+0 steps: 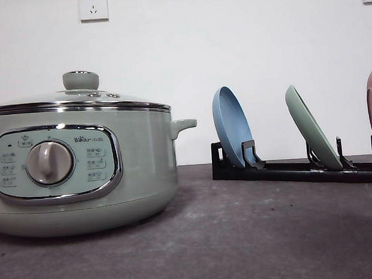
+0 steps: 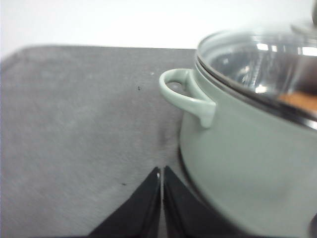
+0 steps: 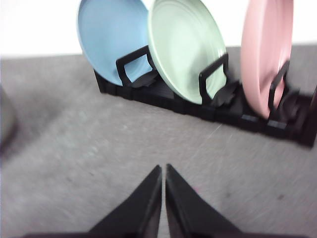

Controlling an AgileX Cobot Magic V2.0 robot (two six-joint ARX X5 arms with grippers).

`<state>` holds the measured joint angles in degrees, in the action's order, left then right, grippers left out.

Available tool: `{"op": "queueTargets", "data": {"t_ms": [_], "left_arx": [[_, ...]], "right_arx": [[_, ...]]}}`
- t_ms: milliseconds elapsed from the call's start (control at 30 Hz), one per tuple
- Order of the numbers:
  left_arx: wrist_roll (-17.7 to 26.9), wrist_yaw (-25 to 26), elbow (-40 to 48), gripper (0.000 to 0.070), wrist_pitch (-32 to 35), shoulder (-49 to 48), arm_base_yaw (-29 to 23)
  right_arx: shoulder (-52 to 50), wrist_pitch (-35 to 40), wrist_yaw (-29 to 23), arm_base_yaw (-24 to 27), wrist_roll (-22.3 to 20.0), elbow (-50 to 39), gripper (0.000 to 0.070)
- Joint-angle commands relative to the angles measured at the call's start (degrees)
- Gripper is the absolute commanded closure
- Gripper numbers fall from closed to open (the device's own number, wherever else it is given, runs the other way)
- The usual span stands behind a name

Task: Transfer potato from steamer to green plate

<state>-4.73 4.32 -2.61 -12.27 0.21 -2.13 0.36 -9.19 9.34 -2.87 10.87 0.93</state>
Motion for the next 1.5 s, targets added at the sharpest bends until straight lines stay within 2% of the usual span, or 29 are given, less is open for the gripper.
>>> {"op": "queueTargets", "data": {"t_ms": [0, 67, 200, 300, 567, 700, 1000, 1167, 1467], "left_arx": [[-13.92, -0.02, 0.72, 0.07, -1.36, -0.02, 0.0], [-18.06, -0.02, 0.72, 0.07, -1.46, -0.02, 0.0], [-22.85, 0.31, 0.22, 0.07, -1.42, -0.02, 0.0], [-25.72, 2.09, -1.03, 0.0699, -1.44, -0.02, 0.0], [-26.01, 4.51, -8.57, 0.0698, -1.51, 0.28, 0.0], [-25.73, 4.74, -13.9, 0.0698, -2.23, 1.72, 0.0], [-18.01, 5.54, -27.89, 0.0698, -8.77, 10.65, 0.0], [-11.82, 10.21, -35.61, 0.0698, -13.73, 18.14, 0.0], [-1.65, 21.08, -48.83, 0.0698, -24.98, 33.05, 0.05]], "right_arx": [[-0.15, -0.04, 0.13, 0.11, 7.26, -0.17, 0.07], [-0.15, 0.11, 0.07, 0.11, 8.93, -0.17, 0.07], [-0.15, 0.11, 0.94, 0.11, 12.59, 0.27, 0.07], [-0.15, 0.11, 1.16, 0.11, 13.52, 1.81, 0.07], [-0.09, -0.52, 0.99, 0.11, 13.98, 9.99, 0.07], [0.61, -1.96, -0.57, 0.11, 12.38, 14.98, 0.07], [6.9, -5.07, -1.9, 0.11, 6.06, 27.21, 0.07], [13.62, -10.43, -0.98, 0.11, 2.11, 34.82, 0.07], [28.95, -25.77, 7.43, 0.11, -6.65, 49.77, 0.07]]}}
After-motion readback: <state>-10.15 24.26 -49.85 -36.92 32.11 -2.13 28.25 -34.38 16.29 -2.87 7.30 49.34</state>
